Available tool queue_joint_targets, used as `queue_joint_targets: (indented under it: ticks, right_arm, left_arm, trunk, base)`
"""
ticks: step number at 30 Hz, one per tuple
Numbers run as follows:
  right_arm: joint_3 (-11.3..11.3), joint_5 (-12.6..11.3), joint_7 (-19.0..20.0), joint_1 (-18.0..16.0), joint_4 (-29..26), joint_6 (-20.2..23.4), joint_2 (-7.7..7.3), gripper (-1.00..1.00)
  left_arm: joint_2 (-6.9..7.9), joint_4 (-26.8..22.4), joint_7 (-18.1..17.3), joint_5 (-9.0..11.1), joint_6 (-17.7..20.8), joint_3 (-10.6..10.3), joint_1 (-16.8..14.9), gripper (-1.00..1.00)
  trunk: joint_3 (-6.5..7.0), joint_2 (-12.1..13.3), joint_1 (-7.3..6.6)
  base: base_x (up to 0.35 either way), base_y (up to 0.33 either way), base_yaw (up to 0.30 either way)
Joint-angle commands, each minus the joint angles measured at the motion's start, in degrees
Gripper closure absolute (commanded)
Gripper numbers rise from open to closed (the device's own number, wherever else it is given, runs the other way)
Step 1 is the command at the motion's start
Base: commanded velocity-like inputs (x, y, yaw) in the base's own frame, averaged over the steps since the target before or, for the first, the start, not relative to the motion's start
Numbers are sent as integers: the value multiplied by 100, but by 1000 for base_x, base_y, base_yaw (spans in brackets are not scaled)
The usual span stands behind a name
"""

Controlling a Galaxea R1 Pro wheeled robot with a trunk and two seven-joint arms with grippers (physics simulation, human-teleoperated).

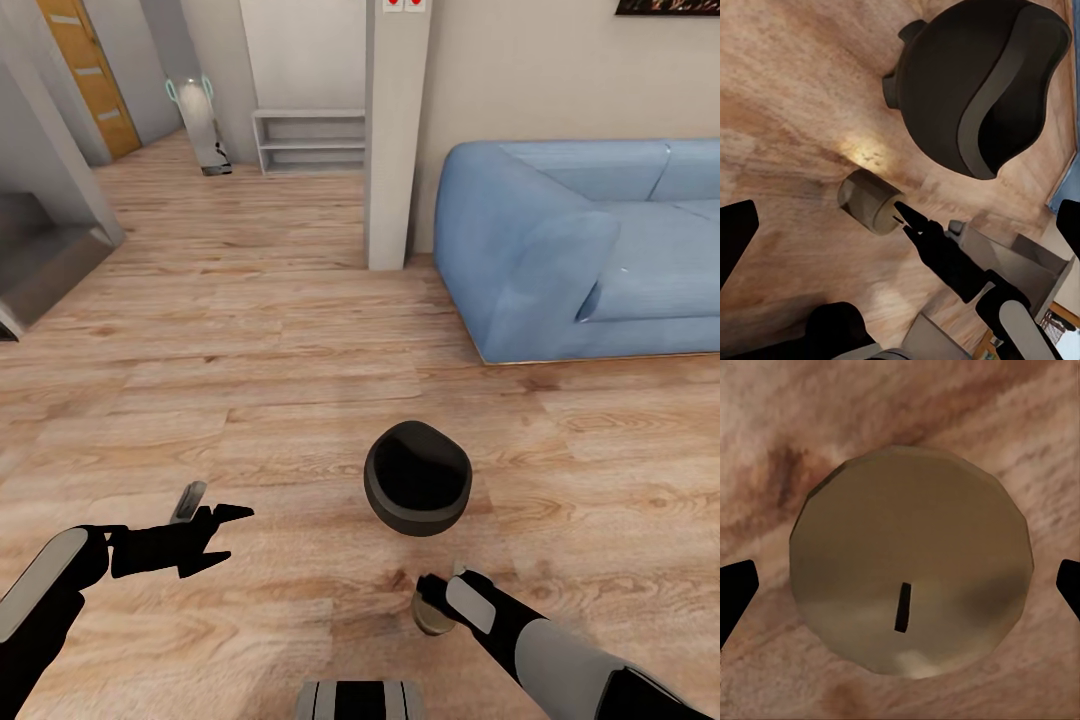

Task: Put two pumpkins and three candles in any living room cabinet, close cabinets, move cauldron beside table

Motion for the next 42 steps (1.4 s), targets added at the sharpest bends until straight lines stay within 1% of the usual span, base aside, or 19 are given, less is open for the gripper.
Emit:
queue_joint_targets:
  ticks: [1, 4, 10, 15, 24, 29, 35, 36, 38, 42]
  right_arm:
    - [31, -17, -33, -4, -11, -34, -3, -100]
    - [38, -17, -32, -3, -13, -145, -1, -100]
    - [40, -17, -31, -4, -14, -179, 0, -100]
    - [40, -17, -31, -2, -14, -183, 4, -100]
    - [40, 0, -31, -4, -14, -193, 5, -100]
    - [33, 250, -31, -3, -6, -207, 13, -100]
    - [31, 289, -31, -4, -5, -270, 14, -100]
    - [31, 290, -31, -4, -3, -271, 14, -100]
    - [31, 290, -31, -2, -4, -272, 14, -100]
    - [31, 290, -31, -3, -5, -272, 14, -100]
  left_arm:
    - [4, -4, 57, 60, -3, -7, -3, -100]
    - [4, -4, 57, 60, -3, -7, -3, -100]
    - [-4, -4, 57, 60, -3, -8, -3, -100]
    - [-5, -4, 57, 60, -4, -9, -3, -100]
    - [-5, -4, 57, 60, -3, -14, -3, -100]
    - [-5, -4, 57, 60, -3, -13, -3, -100]
    - [-5, -4, 57, 60, -3, -12, -3, -100]
    - [-5, -4, 57, 62, -3, -12, -3, -100]
    - [-5, -4, 57, 80, -3, -14, -3, -100]
    - [2, -4, 57, 220, -3, -8, -3, -100]
  trunk:
    - [-4, -2, -1]
    - [-4, -2, -1]
    - [-4, -2, -1]
    - [-115, -9, 12]
    - [-115, -9, 12]
    - [-115, -9, 12]
    - [-115, -9, 12]
    - [-137, -10, 14]
    - [-181, -13, 20]
    - [-181, -13, 20]
  base:
    - [0, 0, 0]
    - [0, 0, 0]
    - [0, 0, 0]
    - [0, 0, 0]
    - [0, 0, 0]
    - [0, 0, 0]
    - [0, 0, 0]
    - [0, 0, 0]
    - [0, 0, 0]
    - [0, 0, 0]
